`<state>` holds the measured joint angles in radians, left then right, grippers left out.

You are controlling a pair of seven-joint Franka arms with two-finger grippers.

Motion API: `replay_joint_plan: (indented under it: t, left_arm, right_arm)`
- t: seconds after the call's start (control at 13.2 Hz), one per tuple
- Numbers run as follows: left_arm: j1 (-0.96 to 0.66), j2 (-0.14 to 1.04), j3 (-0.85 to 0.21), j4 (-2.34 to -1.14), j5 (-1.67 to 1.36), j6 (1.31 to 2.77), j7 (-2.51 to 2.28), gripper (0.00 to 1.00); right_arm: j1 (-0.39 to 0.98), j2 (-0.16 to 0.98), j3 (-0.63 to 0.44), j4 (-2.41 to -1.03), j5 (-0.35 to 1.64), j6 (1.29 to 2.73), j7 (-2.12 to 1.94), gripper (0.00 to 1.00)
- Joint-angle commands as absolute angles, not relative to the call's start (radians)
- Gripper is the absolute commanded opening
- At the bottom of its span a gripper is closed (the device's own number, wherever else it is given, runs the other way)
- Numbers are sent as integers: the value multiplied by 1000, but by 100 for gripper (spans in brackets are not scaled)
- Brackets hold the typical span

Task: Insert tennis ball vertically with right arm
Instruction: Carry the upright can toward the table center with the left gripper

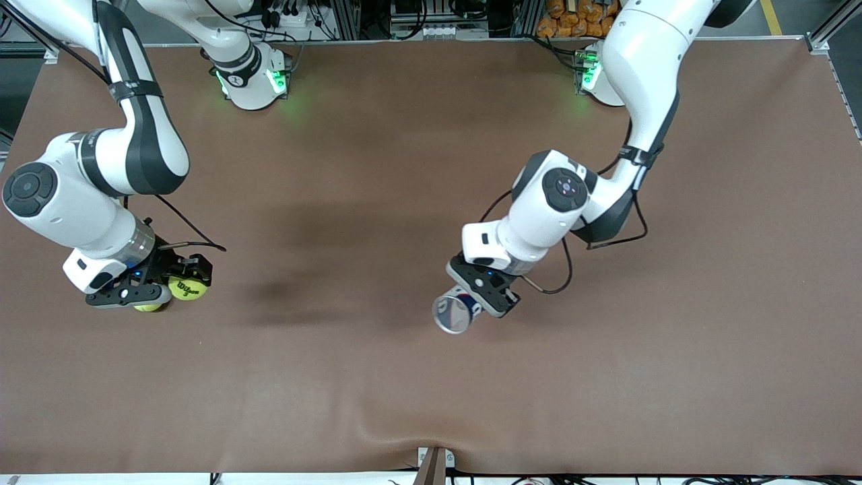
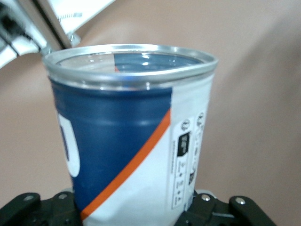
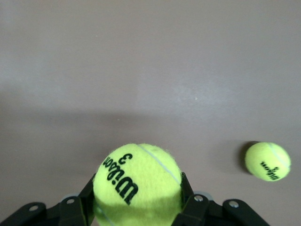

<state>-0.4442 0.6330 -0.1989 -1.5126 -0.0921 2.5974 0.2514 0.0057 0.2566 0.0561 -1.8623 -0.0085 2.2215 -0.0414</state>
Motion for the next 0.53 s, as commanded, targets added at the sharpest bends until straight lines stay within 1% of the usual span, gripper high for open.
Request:
replay_joint_plan:
  t: [0.0,0.3,0.46]
  left_arm:
    - [-511,669,-196,-1513,-110,2764,168,63]
    - [-621,777,-195,-1516,-135,3049,60,63]
    - [-655,817,-195,-1516,-135,3143,48,63]
  right_arm:
    - [6,212,61,-1872,-90,2215,-49,24]
    - [15,192,64,-1871,-100,2212,-43,24]
    - [15,192,64,-1871,-115,2214,-43,24]
